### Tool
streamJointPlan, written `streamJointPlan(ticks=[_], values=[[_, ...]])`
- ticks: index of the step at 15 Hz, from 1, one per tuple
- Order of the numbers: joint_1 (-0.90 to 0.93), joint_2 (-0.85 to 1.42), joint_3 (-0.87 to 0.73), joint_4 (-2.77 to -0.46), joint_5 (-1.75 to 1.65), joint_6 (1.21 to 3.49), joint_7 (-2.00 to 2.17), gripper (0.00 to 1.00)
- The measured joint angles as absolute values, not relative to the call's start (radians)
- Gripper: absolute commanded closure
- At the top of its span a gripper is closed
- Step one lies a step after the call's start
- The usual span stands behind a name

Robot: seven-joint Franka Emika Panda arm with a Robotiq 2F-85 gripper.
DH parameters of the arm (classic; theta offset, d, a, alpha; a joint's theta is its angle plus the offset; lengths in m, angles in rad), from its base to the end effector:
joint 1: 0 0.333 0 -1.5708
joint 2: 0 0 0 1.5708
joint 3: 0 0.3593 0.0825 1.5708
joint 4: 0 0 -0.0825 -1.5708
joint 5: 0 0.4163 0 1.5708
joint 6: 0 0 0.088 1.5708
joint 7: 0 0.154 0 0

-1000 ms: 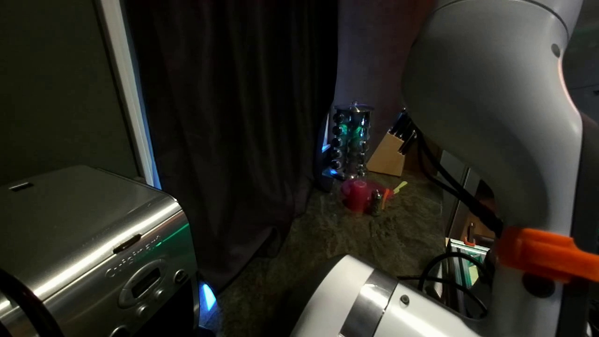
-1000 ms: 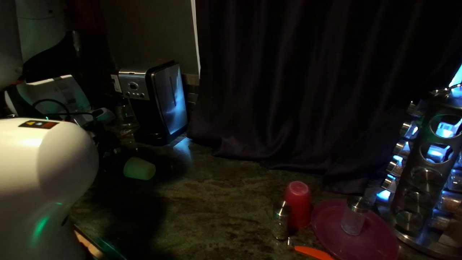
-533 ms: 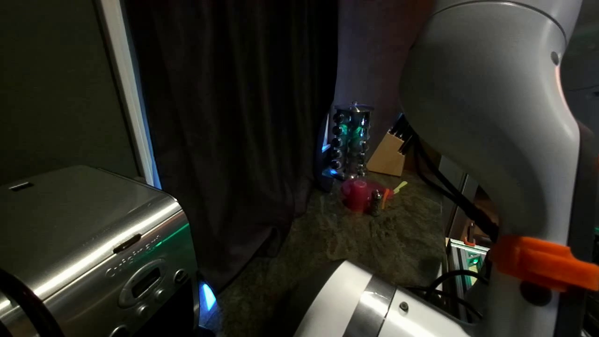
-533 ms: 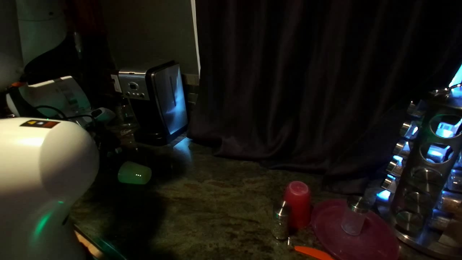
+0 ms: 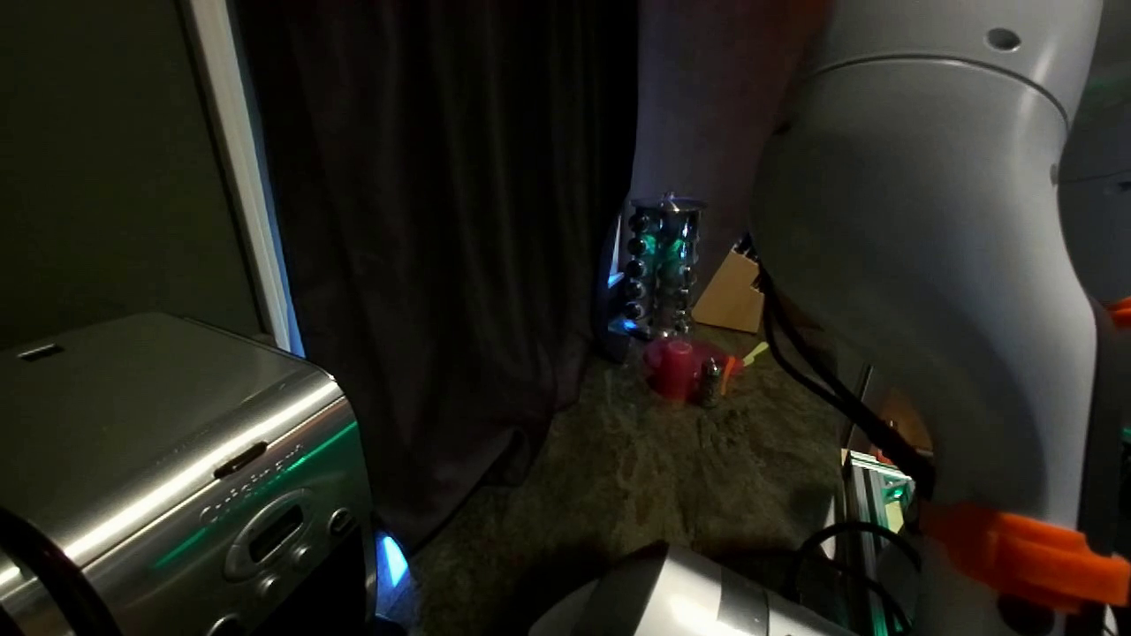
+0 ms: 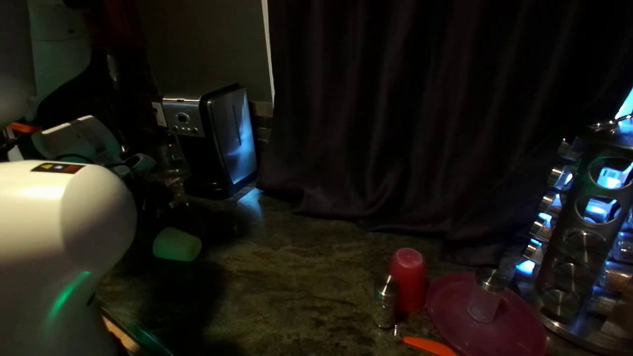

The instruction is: Flip over the green cup

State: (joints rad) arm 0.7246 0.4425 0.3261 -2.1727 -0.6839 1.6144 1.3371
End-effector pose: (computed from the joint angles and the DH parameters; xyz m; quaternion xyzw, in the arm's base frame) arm 0.3013 0.3541 0.1616 0.8701 0.0646 0.0490 0.4862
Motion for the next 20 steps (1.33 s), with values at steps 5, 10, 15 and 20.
streamJointPlan(ticks=[5, 10, 15, 20], values=[[0.738, 0.463, 0.326, -2.180, -0.772, 1.582, 1.258, 0.50], [0.738, 0.467, 0.326, -2.181, -0.780, 1.560, 1.220, 0.89], [0.738, 0.467, 0.327, -2.178, -0.773, 1.538, 1.215, 1.00], [0.738, 0.460, 0.328, -2.174, -0.753, 1.533, 1.216, 0.99]])
